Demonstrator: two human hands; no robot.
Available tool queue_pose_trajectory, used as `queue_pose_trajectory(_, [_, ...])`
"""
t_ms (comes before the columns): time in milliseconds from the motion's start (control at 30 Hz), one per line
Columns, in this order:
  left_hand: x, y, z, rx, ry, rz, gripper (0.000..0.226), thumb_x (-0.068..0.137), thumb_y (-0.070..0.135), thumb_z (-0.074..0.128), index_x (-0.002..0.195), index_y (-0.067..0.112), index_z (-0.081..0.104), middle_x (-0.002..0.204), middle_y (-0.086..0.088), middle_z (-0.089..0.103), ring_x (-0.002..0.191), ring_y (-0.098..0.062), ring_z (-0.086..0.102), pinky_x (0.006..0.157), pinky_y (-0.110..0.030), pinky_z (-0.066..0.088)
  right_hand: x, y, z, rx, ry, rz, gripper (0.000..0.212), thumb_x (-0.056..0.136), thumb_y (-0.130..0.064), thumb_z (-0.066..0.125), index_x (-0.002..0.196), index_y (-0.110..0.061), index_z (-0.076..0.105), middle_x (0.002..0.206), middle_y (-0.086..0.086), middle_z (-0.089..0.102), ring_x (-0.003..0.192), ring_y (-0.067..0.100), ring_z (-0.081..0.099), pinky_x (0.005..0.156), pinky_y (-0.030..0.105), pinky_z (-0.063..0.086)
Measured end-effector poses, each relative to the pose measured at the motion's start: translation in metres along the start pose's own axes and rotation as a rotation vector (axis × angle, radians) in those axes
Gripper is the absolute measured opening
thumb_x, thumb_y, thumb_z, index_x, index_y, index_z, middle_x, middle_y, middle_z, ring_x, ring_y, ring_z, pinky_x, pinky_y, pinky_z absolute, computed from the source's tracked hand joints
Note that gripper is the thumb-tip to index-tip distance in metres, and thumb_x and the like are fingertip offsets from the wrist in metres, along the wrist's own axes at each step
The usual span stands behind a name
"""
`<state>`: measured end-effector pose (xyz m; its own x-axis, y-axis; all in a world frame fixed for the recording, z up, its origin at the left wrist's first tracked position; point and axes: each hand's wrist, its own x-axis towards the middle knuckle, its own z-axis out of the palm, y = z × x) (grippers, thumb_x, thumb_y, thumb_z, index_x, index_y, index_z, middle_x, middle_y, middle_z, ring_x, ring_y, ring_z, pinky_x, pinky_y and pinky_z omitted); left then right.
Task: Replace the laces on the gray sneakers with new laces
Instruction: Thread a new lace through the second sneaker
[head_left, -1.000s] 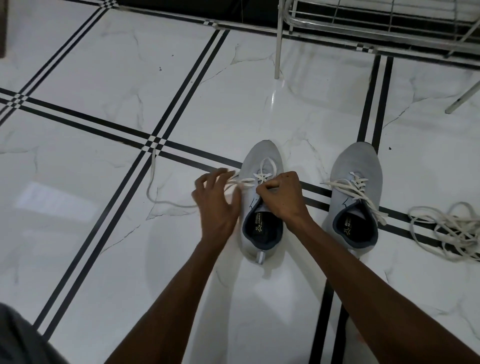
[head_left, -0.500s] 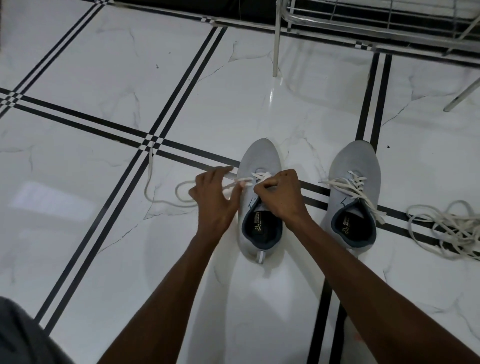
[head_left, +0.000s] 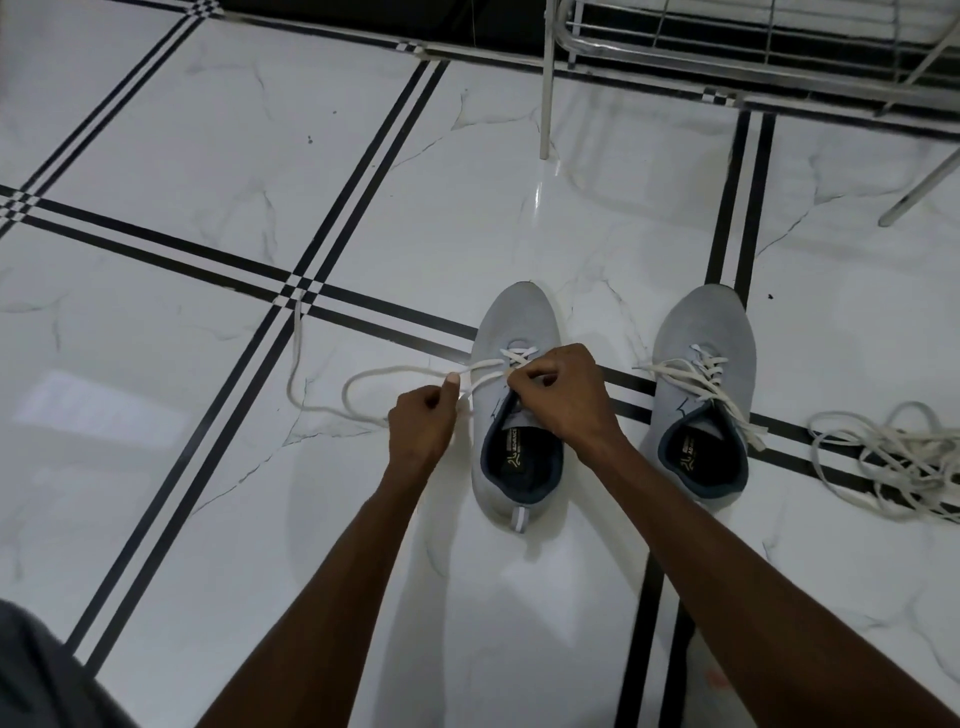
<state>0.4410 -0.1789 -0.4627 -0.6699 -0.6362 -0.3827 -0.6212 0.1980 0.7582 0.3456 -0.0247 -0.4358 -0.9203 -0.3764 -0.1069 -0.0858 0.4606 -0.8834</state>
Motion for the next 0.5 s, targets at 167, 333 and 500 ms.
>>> queue_pose_trajectory(167, [0.018,0.049,-0.007,-0.645,-0.008,-0.256,0.025,0.099,0.037,0.064,0.103,0.014,0.072,0.106,-0.004,0.074,0.098,-0.014,0.066,0.083,-0.031,0.048,0.006,0.005,-0.009,0.041,0.069,0.128,0.017,0.088,-0.035,0.072,0.082,-0.019,0.074,0.078,-0.011,0.072,0.074,0.000,0.065,0.067,0.013,0.049])
queue_pose_trajectory(333, [0.015,0.080,-0.014,-0.470,-0.061,0.213,0.022,0.101,0.027,0.062,0.105,0.008,0.071,0.094,-0.006,0.077,0.088,-0.011,0.072,0.074,-0.014,0.052,0.031,-0.022,-0.016,0.225,-0.105,0.255,0.040,0.100,-0.051,0.050,0.100,-0.021,0.077,0.099,-0.003,0.075,0.095,0.008,0.067,0.085,0.030,0.052])
queue_pose_trajectory(500, [0.010,0.080,-0.004,-0.054,-0.207,0.480,0.019,0.101,0.025,0.063,0.098,0.013,0.076,0.085,0.003,0.075,0.083,-0.003,0.070,0.072,-0.007,0.046,0.056,-0.049,-0.023,0.540,-0.274,0.420,0.038,0.101,-0.044,0.053,0.108,-0.014,0.075,0.095,-0.003,0.076,0.081,0.010,0.067,0.062,0.021,0.043])
